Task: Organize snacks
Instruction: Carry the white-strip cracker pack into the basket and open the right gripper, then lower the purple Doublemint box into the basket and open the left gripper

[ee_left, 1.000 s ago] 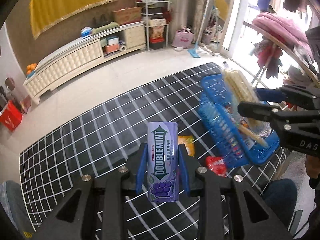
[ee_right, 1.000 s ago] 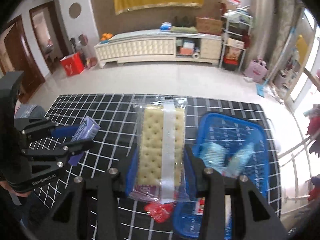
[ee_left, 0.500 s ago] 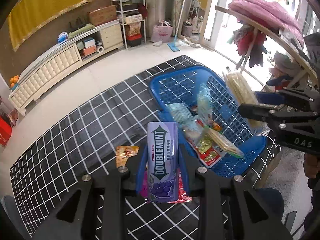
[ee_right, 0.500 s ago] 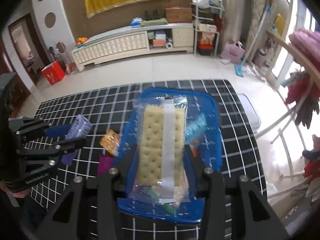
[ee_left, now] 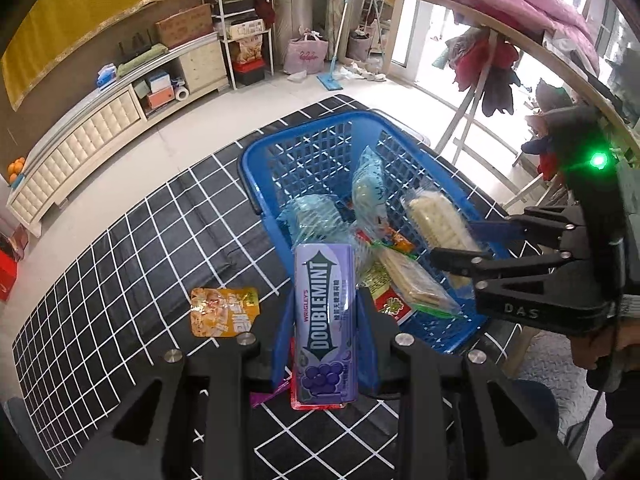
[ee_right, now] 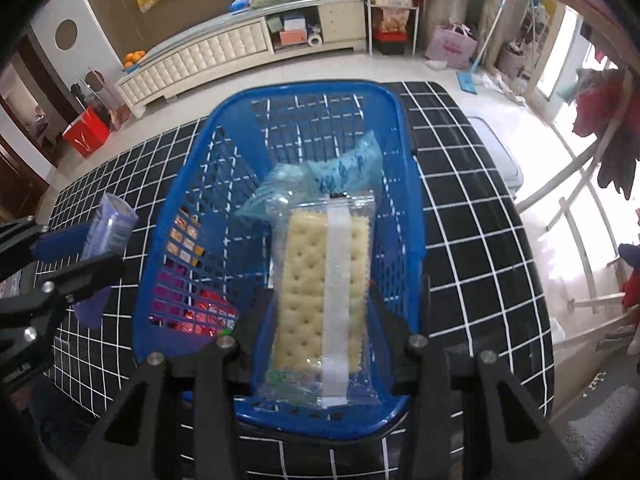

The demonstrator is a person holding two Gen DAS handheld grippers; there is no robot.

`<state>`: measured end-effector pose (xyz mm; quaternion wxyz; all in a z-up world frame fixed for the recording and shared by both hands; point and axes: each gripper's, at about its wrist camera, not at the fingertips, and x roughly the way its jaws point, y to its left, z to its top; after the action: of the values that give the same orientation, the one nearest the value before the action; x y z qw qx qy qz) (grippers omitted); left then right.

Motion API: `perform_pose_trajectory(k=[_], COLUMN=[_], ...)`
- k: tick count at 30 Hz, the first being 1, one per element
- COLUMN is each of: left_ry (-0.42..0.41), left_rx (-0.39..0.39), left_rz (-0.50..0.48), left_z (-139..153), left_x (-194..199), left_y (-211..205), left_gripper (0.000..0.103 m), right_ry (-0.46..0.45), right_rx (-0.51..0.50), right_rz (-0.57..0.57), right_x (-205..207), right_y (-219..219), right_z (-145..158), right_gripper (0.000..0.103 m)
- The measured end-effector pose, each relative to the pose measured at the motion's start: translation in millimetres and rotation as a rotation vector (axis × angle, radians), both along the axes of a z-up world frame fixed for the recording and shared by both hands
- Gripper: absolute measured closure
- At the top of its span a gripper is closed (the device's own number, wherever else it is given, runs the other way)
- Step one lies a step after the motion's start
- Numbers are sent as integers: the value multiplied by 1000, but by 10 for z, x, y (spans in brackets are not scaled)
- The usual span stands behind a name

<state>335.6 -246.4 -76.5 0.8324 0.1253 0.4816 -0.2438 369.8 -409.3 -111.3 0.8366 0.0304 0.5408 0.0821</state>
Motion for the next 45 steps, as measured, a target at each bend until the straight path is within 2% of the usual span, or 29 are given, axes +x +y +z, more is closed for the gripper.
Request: perform_pose_trajectory(k=[3,7,13,18,23,26,39,45], left_ry=[-3,-3,-6,44,30,13,34,27], left_rx=[1,7,5,-40,-33,-17,10,55], left_rz=[-1,-13,-19,-10,-29,-41,-47,-58], left_z=[27,40,76,113,140,123,-124,-252], left_x=[-9,-54,-89,-30,43,134,789,1067], left_y=[-11,-8,30,30,-97,-200,-612,-809], left_gripper=[75,75,75,75,75,75,75,75], right_ry=[-1,7,-25,-77,-114,-118,-129,-132], right_rx=[-11,12,-61,-65,-64,-61,-18,-1], right_rz=[-4,14,5,11,5,-6,-31,-22], right_x=[-10,-12,-57,-117,-78,8,436,608], right_y=[-15,-5,74,33,-21,-66,-391,-449], right_z=[37,56,165,328,412,377,134,61], right_gripper=[37,23,9,9,9,8,8,8])
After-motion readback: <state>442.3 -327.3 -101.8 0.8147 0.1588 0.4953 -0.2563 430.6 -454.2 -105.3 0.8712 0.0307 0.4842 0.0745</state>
